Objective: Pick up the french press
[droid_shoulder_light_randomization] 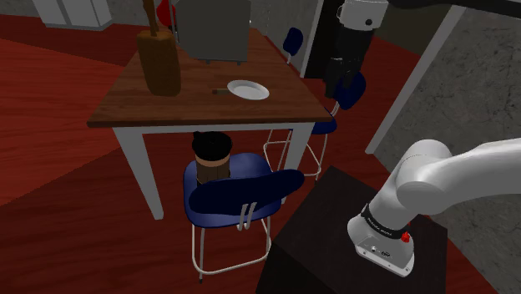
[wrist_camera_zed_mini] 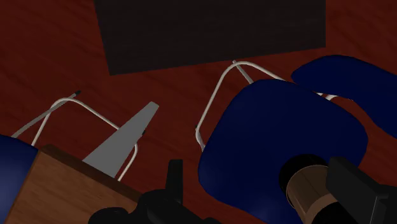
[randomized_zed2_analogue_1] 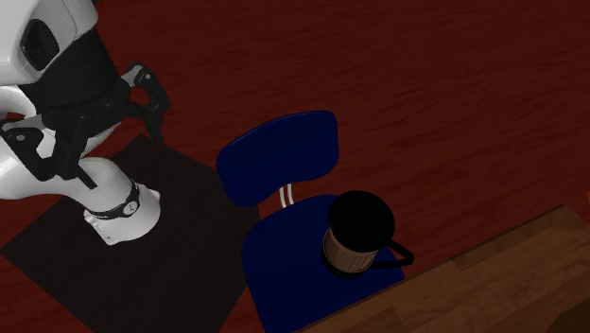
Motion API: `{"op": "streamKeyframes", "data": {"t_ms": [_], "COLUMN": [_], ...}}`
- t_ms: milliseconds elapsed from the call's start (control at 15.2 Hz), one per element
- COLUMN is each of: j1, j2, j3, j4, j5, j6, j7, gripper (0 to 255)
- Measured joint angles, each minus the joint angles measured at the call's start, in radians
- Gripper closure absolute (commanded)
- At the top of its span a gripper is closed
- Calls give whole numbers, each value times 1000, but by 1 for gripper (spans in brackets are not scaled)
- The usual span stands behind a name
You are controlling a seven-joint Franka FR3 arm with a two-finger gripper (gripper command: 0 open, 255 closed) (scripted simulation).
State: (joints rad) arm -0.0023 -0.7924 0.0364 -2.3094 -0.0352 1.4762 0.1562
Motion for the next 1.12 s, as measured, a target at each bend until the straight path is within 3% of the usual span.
{"op": "streamKeyframes", "data": {"t_ms": [330, 1122], "j1": [9, 37], "j2": [81, 463], "j3": [27, 139], "j4": [3, 119], "j5": [20, 56], "j6": [76, 340], "j7": [29, 151], "gripper": [0, 0]}}
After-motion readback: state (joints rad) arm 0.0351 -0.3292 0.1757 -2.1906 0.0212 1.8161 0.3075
